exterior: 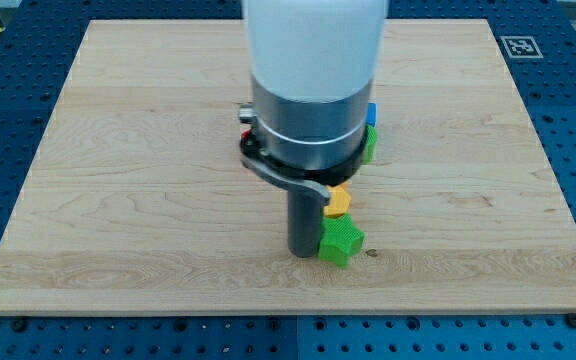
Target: Move the green star to the bottom right of the board
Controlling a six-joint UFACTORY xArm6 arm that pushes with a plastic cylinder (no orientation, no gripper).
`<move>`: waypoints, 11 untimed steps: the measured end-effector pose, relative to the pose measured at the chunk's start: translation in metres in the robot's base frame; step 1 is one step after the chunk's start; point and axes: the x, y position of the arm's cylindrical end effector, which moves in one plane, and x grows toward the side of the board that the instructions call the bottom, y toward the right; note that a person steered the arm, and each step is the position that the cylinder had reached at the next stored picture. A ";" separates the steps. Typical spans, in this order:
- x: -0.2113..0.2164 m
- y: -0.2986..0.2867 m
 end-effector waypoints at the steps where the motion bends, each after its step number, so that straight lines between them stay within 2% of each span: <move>1: 0.000 0.014; 5: 0.008 0.084; 8: 0.005 0.088; 11: 0.005 0.123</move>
